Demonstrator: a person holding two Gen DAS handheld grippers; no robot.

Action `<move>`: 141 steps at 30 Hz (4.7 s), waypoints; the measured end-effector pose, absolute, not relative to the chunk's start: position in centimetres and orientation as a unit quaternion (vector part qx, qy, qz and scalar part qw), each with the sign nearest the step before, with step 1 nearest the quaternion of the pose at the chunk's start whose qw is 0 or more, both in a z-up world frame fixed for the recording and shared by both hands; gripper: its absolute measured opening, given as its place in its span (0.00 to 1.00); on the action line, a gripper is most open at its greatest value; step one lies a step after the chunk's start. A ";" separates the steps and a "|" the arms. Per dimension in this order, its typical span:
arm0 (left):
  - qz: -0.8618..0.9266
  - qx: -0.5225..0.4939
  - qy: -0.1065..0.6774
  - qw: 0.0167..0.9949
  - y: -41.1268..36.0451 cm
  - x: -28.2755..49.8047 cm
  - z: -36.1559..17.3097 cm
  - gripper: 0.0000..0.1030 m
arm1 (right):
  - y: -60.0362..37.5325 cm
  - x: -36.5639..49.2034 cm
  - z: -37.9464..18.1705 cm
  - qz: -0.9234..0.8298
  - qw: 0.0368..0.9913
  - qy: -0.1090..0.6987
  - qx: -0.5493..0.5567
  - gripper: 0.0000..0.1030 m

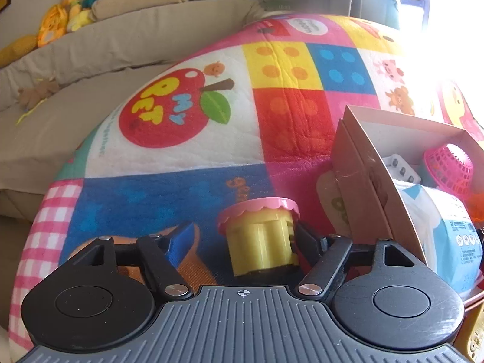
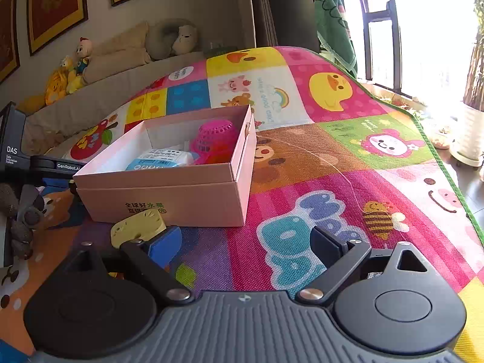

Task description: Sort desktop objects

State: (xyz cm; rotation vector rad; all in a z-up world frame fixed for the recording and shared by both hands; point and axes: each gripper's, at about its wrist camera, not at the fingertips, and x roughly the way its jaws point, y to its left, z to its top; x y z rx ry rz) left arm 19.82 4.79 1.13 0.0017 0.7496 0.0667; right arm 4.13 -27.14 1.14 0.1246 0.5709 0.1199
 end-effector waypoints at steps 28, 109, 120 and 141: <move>-0.056 0.029 0.334 0.940 0.3 -2.3 0.7 0.70 | -27.6 4.3 0.7 0.045 0.952 0.291 0.080 1.00; -0.103 0.030 0.355 0.929 -1.9 -1.2 0.0 1.00 | -16.8 8.6 1.5 0.228 0.906 0.340 -0.112 0.72; -0.100 0.037 0.357 0.928 -2.2 -1.2 -0.1 1.00 | -22.4 6.7 1.8 0.176 0.909 0.374 -0.055 0.56; -0.035 0.027 0.313 0.949 -1.1 -1.6 1.6 0.82 | -27.2 -0.7 2.7 0.159 0.927 0.332 -0.068 0.72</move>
